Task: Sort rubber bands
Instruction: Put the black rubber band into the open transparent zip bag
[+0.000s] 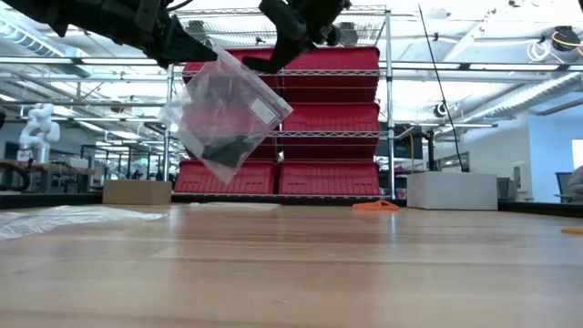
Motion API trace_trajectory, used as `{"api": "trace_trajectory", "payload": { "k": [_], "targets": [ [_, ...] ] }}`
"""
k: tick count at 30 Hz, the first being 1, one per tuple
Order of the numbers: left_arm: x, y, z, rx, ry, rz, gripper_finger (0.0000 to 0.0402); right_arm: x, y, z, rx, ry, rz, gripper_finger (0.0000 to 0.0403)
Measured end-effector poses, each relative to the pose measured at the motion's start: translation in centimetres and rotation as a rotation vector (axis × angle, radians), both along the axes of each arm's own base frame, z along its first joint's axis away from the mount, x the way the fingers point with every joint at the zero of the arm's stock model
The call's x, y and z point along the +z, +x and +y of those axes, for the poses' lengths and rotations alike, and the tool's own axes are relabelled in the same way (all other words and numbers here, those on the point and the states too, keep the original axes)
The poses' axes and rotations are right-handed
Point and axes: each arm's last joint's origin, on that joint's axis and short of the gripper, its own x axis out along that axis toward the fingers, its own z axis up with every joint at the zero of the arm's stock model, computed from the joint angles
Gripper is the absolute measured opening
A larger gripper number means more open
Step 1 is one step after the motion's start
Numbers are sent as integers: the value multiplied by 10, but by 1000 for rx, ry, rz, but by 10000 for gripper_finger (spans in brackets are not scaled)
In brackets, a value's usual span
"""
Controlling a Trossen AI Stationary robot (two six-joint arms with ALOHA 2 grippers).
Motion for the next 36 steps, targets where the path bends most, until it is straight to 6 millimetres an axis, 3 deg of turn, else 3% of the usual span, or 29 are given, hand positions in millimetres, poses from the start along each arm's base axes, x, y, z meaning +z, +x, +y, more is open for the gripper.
{"api": "trace_trajectory", "payload": {
  "k": [25,36],
  "targets": [
    [0,0,0,0,0,-3,0,2,6,-29,87,168,-70,0],
    [0,0,0,0,-1,-2,0,-17,19,-36,122,213,-57,2]
  ]
}}
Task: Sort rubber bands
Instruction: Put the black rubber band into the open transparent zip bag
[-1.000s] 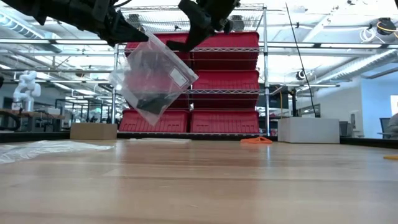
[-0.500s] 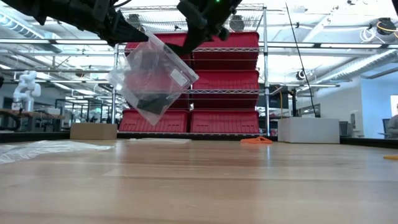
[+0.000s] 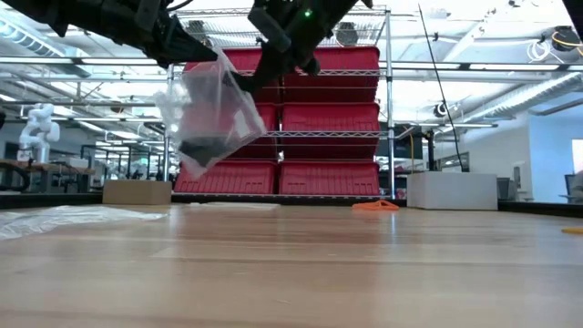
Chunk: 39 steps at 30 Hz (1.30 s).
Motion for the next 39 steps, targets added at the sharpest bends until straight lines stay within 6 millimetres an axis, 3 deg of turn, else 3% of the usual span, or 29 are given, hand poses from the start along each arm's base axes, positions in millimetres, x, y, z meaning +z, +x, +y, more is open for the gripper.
{"api": "trace_trajectory", "payload": {
  "k": [8,16,22,33,39],
  "targets": [
    [0,1,0,0,-1,1,0,13,-1,5,-42,50,-14,1],
    [-2,6,1,3,-20,13,0,-3,11,-2,-33,70,15,0],
    [-1,7,1,2,-17,3,0,-2,17,0,18,96,-40,1],
    [-1,7,2,36,-13,7,0,-1,15,17,-17,171,-39,1],
    [-1,9,-1,24,-19,-1,0,1,8,16,-80,220,12,1]
  ]
}}
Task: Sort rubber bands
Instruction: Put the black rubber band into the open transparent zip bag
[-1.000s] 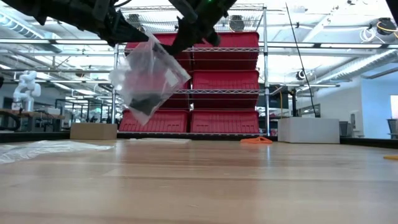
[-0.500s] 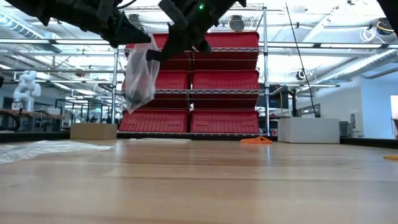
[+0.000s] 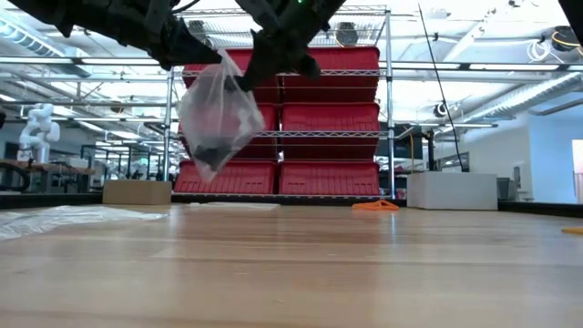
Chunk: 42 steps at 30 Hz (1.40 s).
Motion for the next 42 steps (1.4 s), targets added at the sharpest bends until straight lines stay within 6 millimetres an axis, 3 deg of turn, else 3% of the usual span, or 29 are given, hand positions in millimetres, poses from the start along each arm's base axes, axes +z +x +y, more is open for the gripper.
{"api": "trace_trajectory", "payload": {
  "k": [8,16,25,32,42],
  "targets": [
    [0,16,-9,-58,-2,18,0,19,0,-1,-7,-20,-19,1],
    [2,31,-13,-66,2,50,0,12,2,-8,2,-52,21,6],
    [2,33,-13,-50,12,56,0,11,0,-8,2,-110,52,100],
    [2,32,-13,-45,13,59,0,32,-16,8,69,-138,58,162],
    [-1,31,-12,-2,38,76,0,69,-54,27,93,-163,73,173]
  ]
}}
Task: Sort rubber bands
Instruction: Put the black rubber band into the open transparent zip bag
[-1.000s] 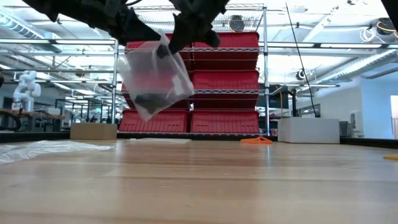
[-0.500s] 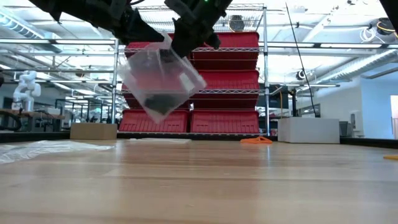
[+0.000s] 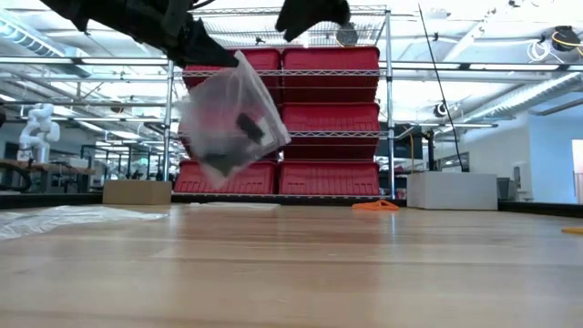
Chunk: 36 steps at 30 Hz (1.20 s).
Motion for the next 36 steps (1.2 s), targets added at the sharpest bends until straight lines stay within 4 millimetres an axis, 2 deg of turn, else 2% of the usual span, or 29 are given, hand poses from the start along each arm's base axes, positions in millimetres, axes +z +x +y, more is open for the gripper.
{"api": "trace_trajectory", "payload": {
  "k": [8,12,15,19,25,28,30,32,36],
  "targets": [
    [0,0,0,1,1,-4,0,-13,-18,0,-61,4,191,173],
    [0,0,0,0,5,-2,0,-37,-26,-1,-67,14,277,173],
    [0,0,0,0,5,4,0,-60,-35,-1,-75,25,273,173],
    [0,0,0,2,5,4,0,-100,-49,-3,-54,74,162,173],
    [0,0,1,31,13,4,0,-164,-73,-7,7,75,-185,158],
    [0,-1,1,48,18,6,0,-185,-85,-13,-8,76,-383,141],
    [-1,-1,2,68,30,18,0,-200,-93,-17,-39,98,-428,126],
    [-2,-2,3,98,46,36,0,-209,-100,-20,-65,117,-431,107],
    [-10,2,4,128,47,83,0,-209,-101,-21,-64,88,-438,52]
  ]
}}
